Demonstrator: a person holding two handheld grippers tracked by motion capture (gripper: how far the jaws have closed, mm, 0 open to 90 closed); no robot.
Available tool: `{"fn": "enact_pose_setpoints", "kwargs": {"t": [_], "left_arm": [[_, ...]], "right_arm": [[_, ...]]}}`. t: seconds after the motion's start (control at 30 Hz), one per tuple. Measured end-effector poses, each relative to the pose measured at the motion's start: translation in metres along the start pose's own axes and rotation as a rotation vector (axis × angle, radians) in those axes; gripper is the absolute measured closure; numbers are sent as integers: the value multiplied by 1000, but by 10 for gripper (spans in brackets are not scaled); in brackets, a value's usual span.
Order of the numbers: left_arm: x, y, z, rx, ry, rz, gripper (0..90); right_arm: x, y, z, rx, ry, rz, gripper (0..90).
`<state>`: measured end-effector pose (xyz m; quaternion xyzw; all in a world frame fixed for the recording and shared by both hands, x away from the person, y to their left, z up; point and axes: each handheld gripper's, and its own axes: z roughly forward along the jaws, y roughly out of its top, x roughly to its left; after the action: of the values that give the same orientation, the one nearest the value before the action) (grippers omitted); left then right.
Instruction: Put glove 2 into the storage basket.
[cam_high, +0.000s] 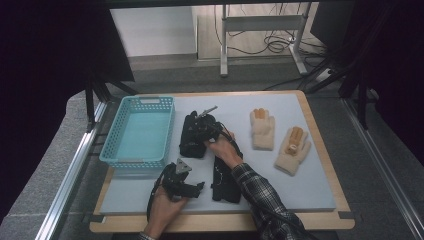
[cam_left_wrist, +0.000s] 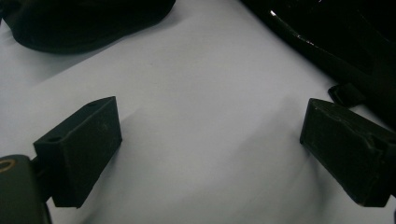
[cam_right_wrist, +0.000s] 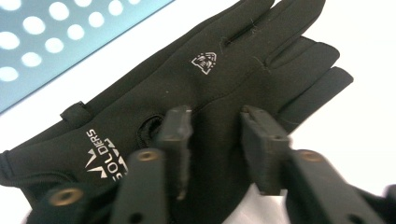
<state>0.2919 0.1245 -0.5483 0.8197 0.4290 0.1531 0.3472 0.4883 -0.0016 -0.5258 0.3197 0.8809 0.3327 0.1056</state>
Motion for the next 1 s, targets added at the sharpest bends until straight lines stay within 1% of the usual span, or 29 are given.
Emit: {"fn": "enact_pose_setpoints", "kwargs": {"t": [0.03,0.1,0.3,0.33,0.43,0.53,0.63,0.73,0.77,0.87,0.9,1.0], "left_arm": [[0,0,0,0,0,0,57],[0,0,0,0,0,0,57],[0,0,0,0,1,0,58],[0,0,0,0,1,1,58],[0,0,0,-1,1,0,58],[0,0,0,-1,1,0,58],[0,0,0,-1,1,1,58],[0,0,0,4,2,6,58],[0,0,0,4,2,6,58],[0,0,0,-1,1,2,58],[0,0,0,3,3,7,58],[0,0,0,3,2,6,58]], "right_arm": [[-1,0,-1,7,6,5,739],[-1,0,-2,9,14,8,784],[-1,1,-4,10,30,7,804],[-4,2,-7,3,43,11,805],[-5,3,-14,-12,48,25,806],[-5,4,-27,-36,56,37,806],[-4,5,-40,-59,61,27,806],[-3,5,-55,-88,68,30,805],[-3,5,-55,-88,68,30,805],[-4,2,-71,-113,75,34,805],[-4,0,-81,-123,76,31,804],[-3,-5,-94,-136,80,31,805]]}}
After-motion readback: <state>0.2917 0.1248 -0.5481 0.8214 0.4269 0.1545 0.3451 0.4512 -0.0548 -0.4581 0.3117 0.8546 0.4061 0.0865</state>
